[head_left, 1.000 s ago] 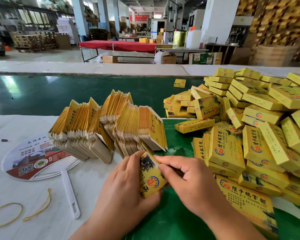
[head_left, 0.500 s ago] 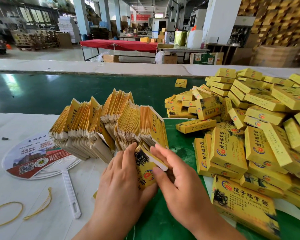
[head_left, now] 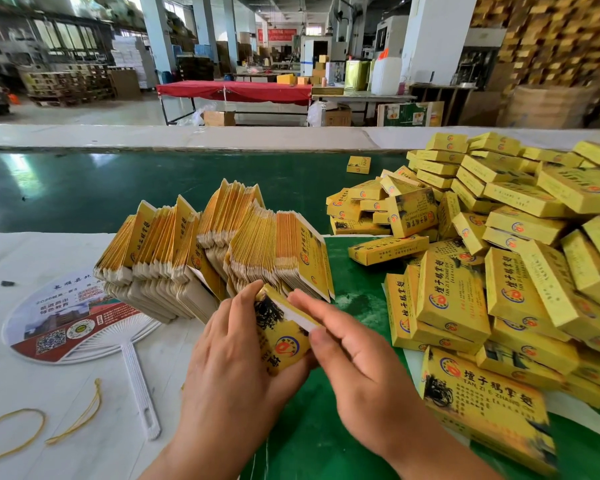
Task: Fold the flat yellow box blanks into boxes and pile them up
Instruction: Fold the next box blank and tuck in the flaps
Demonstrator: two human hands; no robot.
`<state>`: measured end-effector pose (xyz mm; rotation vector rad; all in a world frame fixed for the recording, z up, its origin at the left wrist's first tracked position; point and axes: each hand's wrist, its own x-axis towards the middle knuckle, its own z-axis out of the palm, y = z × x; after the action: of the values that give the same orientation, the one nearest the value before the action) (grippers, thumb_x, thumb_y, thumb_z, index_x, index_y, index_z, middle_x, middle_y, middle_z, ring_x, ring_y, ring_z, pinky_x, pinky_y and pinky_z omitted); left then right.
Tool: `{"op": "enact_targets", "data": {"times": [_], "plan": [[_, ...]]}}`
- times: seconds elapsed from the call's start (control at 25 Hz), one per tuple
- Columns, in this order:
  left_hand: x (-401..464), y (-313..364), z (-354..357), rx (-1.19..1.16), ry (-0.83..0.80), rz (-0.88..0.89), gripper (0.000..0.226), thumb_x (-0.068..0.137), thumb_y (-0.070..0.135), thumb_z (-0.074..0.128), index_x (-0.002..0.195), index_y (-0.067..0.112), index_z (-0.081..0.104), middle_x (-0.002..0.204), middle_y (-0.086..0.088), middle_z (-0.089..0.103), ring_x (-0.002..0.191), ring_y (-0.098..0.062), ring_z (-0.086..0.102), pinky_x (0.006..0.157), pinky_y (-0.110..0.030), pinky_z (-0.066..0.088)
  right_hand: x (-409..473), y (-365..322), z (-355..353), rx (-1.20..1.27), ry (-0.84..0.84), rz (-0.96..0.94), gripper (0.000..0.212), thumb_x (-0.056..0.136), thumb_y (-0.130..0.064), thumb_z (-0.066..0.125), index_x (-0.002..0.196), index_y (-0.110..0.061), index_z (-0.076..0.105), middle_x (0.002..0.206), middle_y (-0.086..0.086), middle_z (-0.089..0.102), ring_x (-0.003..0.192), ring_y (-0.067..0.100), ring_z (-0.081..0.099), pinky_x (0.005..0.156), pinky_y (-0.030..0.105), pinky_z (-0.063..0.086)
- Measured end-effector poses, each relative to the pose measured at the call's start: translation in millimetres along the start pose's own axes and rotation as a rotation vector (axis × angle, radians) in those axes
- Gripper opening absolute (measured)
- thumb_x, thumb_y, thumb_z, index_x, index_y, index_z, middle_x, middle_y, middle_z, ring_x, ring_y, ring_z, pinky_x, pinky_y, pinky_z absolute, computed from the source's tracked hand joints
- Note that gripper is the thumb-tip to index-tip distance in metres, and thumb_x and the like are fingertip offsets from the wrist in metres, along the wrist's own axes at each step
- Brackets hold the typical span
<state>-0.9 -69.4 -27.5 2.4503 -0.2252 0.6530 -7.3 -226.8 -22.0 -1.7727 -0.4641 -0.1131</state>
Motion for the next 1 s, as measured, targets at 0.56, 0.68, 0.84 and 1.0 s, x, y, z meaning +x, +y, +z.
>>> {"op": "enact_targets", "data": {"times": [0.56,0.68,0.84,1.0], "plan": [[-3,-1,2,-0.045,-0.023,-0.013,0.083,0.062,0.060,0.060,0.133,0.022,0.039,0.111,0.018,0.045,0.108,-0.015,0.056,0.088,-0.027,0.044,-1,0,-9,-0.039,-0.034,0.007,0.037,0.097,-0.026,0.054,0.131,-0.037,0.059,0.114,-0.016,0.072,0.103,0.004,0.068,0.088,0.024,0.056],[-3,-2,3,-0.067,-0.041,-0.006,0.084,0.064,0.060,0.061,0.134,0.022,0.035,0.113,0.019,0.041,0.113,-0.012,0.051,0.091,-0.025,0.040,-3,-3,-8,-0.161,-0.071,-0.054,0.040,0.098,-0.022,0.052,0.137,-0.034,0.054,0.071,-0.034,0.065,0.052,0.001,0.056,0.057,0.009,0.040],[-1,-5,3,-0.119,-0.091,-0.003,0.089,0.064,0.068,0.055,0.140,0.030,0.028,0.123,0.020,0.040,0.121,-0.010,0.048,0.098,-0.028,0.041,-1,-4,-7,-0.250,-0.081,-0.075,0.046,0.098,-0.022,0.053,0.142,-0.032,0.048,0.102,-0.042,0.061,0.086,-0.005,0.066,0.071,0.008,0.049],[-1,-5,4,-0.121,-0.062,0.023,0.091,0.065,0.067,0.057,0.142,0.034,0.023,0.131,0.020,0.039,0.124,-0.002,0.041,0.099,-0.026,0.038,-1,-1,-10,-0.182,-0.101,-0.070,0.044,0.098,-0.025,0.052,0.139,-0.042,0.046,0.134,-0.005,0.063,0.120,0.010,0.060,0.097,0.024,0.051]]}}
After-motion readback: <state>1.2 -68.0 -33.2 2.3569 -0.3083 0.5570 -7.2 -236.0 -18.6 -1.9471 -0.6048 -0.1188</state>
